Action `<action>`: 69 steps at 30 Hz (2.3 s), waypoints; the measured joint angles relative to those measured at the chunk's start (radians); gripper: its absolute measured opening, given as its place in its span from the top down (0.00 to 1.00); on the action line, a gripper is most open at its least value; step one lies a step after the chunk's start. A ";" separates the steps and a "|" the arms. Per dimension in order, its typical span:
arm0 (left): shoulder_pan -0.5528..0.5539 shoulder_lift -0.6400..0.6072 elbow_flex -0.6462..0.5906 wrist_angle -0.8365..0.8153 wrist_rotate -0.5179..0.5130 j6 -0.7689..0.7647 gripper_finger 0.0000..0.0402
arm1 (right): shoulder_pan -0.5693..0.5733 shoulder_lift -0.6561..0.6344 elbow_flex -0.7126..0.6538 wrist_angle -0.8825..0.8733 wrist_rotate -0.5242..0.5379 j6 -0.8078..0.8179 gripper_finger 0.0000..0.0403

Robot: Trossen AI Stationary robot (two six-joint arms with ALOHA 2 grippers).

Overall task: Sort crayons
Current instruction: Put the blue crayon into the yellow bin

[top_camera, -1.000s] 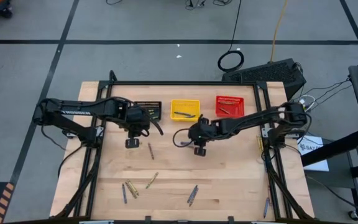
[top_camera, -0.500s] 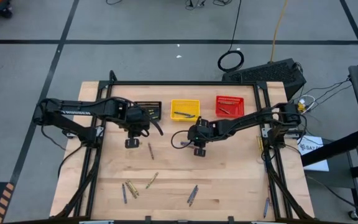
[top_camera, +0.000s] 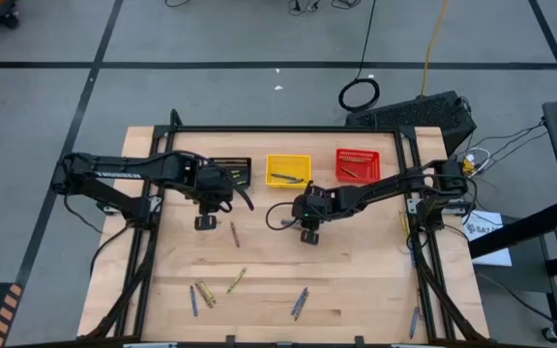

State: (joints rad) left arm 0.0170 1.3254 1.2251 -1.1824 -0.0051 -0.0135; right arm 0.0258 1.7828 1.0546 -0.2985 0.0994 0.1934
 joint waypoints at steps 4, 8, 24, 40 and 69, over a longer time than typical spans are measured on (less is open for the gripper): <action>0.000 0.000 0.000 0.000 0.000 0.000 0.84 | 0.010 0.000 0.000 0.000 -0.024 0.005 0.79; 0.000 0.000 0.000 0.000 0.000 0.000 0.84 | 0.016 0.000 0.000 0.002 -0.024 0.005 0.79; 0.000 0.000 0.000 0.000 -0.005 -0.001 0.84 | 0.016 0.018 0.000 0.016 -0.023 0.032 0.79; 0.000 0.000 0.000 0.007 -0.006 0.000 0.84 | 0.002 0.064 0.001 0.033 -0.023 0.023 0.79; 0.000 0.000 0.000 0.014 -0.011 0.001 0.84 | -0.039 0.073 0.001 0.029 -0.034 0.091 1.00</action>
State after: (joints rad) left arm 0.0172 1.3254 1.2251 -1.1683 -0.0162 -0.0124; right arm -0.0135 1.8557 1.0554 -0.2697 0.0658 0.2844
